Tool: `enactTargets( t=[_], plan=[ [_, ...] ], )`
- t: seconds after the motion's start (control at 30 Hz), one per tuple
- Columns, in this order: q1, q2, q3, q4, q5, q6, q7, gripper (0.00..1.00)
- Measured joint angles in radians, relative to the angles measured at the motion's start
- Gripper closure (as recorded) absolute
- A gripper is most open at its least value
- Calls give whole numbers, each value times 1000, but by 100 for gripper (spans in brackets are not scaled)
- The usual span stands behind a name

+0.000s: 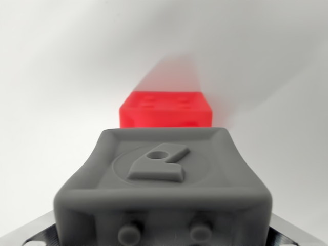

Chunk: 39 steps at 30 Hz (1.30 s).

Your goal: Destack cube

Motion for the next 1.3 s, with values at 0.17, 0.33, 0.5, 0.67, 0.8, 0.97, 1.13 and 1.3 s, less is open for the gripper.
enactTargets(
  t=[0.17,0.33,0.5,0.67,0.8,0.97,1.13,1.3],
  plan=[
    [0,-28,-1,-2,-3,-25,1,100],
    [0,-61,-1,-2,-5,-57,3,100],
    [0,-93,-2,-2,-8,-88,5,100],
    [0,-125,-2,-2,-11,-122,7,100],
    [0,-153,-2,2,-14,-153,9,100],
    [0,-180,-2,8,-16,-182,7,100],
    [-9,-163,-9,18,-16,-182,-28,100],
    [-20,-144,-14,30,-16,-179,-71,100]
  ],
)
